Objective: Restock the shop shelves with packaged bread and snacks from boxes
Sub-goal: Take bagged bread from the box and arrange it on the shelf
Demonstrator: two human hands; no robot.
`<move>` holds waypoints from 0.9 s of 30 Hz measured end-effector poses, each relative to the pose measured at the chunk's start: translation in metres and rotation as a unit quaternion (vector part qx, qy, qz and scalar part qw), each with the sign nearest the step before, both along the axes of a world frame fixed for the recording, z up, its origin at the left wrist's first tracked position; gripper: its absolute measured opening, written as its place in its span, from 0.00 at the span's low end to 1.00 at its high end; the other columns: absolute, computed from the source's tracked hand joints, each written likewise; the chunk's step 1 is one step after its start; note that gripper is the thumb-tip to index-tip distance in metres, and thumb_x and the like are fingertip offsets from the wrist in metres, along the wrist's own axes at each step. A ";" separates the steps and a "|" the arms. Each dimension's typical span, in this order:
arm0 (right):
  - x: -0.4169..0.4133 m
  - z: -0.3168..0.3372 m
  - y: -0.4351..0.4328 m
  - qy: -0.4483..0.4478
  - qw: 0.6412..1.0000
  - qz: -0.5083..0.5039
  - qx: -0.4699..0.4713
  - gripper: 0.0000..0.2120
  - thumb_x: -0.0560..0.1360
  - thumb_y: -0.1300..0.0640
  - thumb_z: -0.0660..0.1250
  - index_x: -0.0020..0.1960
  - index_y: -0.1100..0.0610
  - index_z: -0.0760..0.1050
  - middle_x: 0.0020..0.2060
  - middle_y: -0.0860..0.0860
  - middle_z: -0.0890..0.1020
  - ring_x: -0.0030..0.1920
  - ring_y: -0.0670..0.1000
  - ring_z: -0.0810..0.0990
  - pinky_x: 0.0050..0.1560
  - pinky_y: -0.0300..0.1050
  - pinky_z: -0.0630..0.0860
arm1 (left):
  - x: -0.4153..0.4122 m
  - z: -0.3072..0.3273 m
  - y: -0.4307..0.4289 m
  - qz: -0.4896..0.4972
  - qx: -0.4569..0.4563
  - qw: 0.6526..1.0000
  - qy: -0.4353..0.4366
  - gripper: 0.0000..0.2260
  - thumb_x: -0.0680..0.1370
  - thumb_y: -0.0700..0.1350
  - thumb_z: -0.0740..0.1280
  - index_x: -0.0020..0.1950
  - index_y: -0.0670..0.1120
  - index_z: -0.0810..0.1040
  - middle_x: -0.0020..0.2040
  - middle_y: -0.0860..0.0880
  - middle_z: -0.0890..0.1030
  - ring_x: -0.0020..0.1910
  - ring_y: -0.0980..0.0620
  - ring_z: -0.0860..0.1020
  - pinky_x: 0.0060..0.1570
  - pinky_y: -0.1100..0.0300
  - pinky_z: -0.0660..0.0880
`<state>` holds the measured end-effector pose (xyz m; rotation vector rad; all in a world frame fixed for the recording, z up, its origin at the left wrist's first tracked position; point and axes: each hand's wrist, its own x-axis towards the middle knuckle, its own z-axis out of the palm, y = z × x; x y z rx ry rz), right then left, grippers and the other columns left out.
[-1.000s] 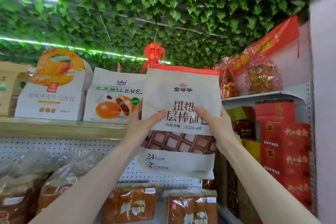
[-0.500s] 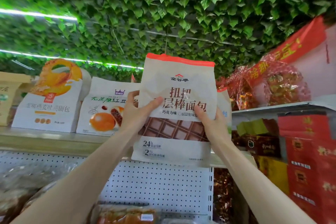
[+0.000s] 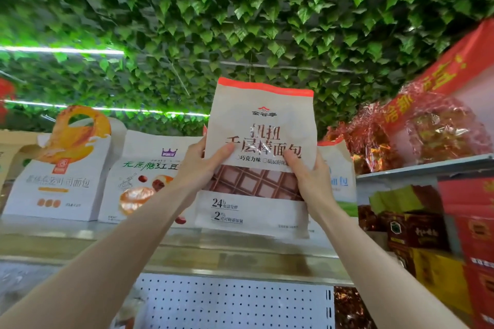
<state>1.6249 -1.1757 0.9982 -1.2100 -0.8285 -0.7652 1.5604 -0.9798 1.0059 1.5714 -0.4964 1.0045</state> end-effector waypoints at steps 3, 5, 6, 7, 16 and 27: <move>0.017 -0.002 0.005 0.000 1.000 -0.006 0.000 0.08 0.74 0.55 0.71 0.51 0.44 0.77 0.46 0.40 0.84 0.48 0.41 0.83 0.48 0.38 0.79 | 0.020 -0.004 0.007 0.007 -0.008 1.000 0.010 0.03 0.76 0.52 0.70 0.49 0.58 0.79 0.47 0.59 0.84 0.50 0.55 0.82 0.56 0.52 0.78; 0.028 -0.005 0.008 0.007 1.000 -0.003 0.001 0.09 0.74 0.55 0.71 0.53 0.46 0.77 0.47 0.42 0.84 0.49 0.43 0.83 0.49 0.39 0.79 | 0.031 -0.007 0.010 -0.001 -0.012 1.000 0.013 0.02 0.76 0.51 0.69 0.48 0.57 0.79 0.46 0.59 0.83 0.50 0.56 0.82 0.56 0.51 0.78; 0.034 -0.007 0.011 0.011 1.000 -0.003 0.001 0.10 0.74 0.55 0.72 0.54 0.47 0.78 0.48 0.43 0.84 0.49 0.44 0.83 0.49 0.40 0.79 | 0.037 -0.009 0.012 -0.005 -0.010 1.000 0.014 0.02 0.76 0.51 0.69 0.48 0.57 0.79 0.46 0.59 0.84 0.50 0.56 0.82 0.57 0.51 0.78; 0.037 -0.008 0.012 0.014 1.000 -0.002 0.002 0.11 0.74 0.55 0.72 0.55 0.48 0.78 0.48 0.43 0.84 0.49 0.44 0.83 0.49 0.40 0.79 | 0.041 -0.011 0.014 -0.006 -0.006 1.000 0.015 0.02 0.76 0.51 0.69 0.48 0.57 0.79 0.46 0.60 0.84 0.50 0.57 0.82 0.56 0.52 0.78; 0.058 -0.023 0.028 0.030 1.000 -0.003 -0.009 0.08 0.74 0.55 0.72 0.52 0.46 0.78 0.45 0.42 0.85 0.46 0.42 0.83 0.45 0.37 0.79 | 0.066 -0.025 0.031 -0.017 -0.018 0.999 0.022 0.03 0.76 0.51 0.69 0.49 0.57 0.79 0.43 0.61 0.84 0.45 0.62 0.82 0.47 0.63 0.77; 0.062 -0.030 0.031 0.033 0.999 -0.004 -0.028 0.08 0.74 0.54 0.71 0.52 0.46 0.78 0.45 0.42 0.85 0.45 0.40 0.83 0.44 0.34 0.79 | 0.070 -0.037 0.036 0.007 0.013 1.000 0.016 0.04 0.79 0.50 0.67 0.48 0.60 0.76 0.44 0.65 0.81 0.44 0.70 0.79 0.42 0.73 0.73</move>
